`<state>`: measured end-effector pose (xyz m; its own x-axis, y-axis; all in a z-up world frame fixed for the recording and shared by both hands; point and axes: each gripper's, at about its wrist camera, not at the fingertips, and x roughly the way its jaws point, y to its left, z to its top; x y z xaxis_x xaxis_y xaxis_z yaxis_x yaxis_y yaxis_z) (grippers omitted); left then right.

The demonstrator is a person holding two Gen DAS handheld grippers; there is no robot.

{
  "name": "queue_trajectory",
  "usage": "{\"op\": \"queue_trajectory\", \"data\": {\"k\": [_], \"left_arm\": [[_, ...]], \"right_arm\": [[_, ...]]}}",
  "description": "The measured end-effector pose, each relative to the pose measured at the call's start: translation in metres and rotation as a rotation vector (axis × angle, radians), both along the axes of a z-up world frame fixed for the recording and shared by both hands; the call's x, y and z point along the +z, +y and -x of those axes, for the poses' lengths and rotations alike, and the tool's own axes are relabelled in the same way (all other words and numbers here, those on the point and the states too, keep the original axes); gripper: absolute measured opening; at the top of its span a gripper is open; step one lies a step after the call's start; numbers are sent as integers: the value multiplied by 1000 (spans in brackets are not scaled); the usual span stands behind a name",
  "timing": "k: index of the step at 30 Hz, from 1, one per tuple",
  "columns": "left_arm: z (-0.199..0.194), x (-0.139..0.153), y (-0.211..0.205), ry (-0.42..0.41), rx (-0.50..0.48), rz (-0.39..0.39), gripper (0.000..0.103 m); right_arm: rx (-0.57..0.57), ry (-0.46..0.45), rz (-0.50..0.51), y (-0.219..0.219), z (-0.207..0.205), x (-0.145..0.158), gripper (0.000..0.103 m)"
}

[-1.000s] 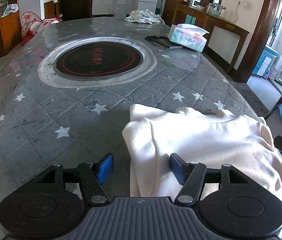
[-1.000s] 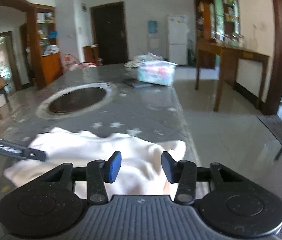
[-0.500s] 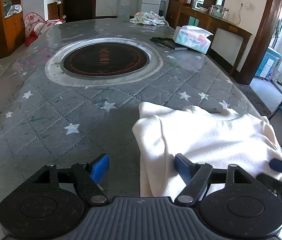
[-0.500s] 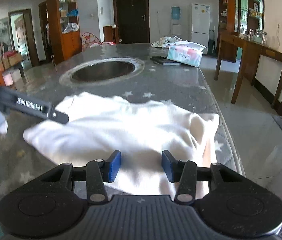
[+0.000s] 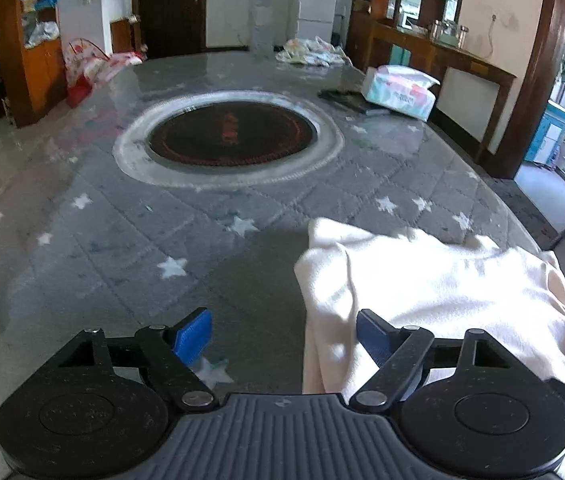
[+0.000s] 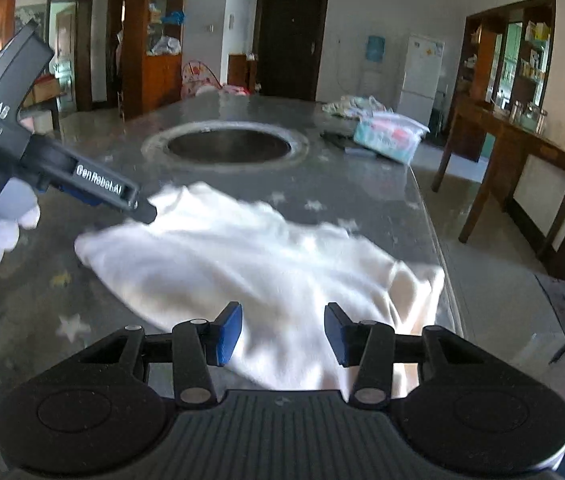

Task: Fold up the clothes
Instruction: 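Withdraw both open grippers from the folded sweatshirt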

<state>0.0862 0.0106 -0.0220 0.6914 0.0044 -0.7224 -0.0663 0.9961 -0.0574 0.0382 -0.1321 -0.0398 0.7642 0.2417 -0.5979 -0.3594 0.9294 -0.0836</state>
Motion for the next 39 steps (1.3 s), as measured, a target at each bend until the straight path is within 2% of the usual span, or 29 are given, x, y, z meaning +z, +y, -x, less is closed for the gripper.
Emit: {"op": "queue_trajectory", "data": {"k": [5,9,13,16,21,24,29,35,39], "left_arm": [[4,8,0,-15,-8,-2,82],[5,8,3,-9,-12,7,82],[7,7,4,-6,-17,12,82],[8,8,2,-7,-20,15,84],[10,10,-1,-13,-30,15,84],[12,15,-2,-25,-40,17,85],[17,23,-9,-58,-77,26,85],[28,23,-25,-93,-169,49,83],[36,16,-36,-101,-242,52,74]], "right_arm": [[18,2,-42,18,-22,1,47],[61,45,-51,37,-28,-10,51],[86,40,-23,47,-18,-17,52],[104,47,-16,49,-9,-19,60],[159,15,70,59,9,-23,62],[184,25,40,53,13,-17,66],[138,37,-68,30,4,6,71],[24,7,-81,1,-28,20,73],[-2,27,-80,-1,-52,15,73]]}}
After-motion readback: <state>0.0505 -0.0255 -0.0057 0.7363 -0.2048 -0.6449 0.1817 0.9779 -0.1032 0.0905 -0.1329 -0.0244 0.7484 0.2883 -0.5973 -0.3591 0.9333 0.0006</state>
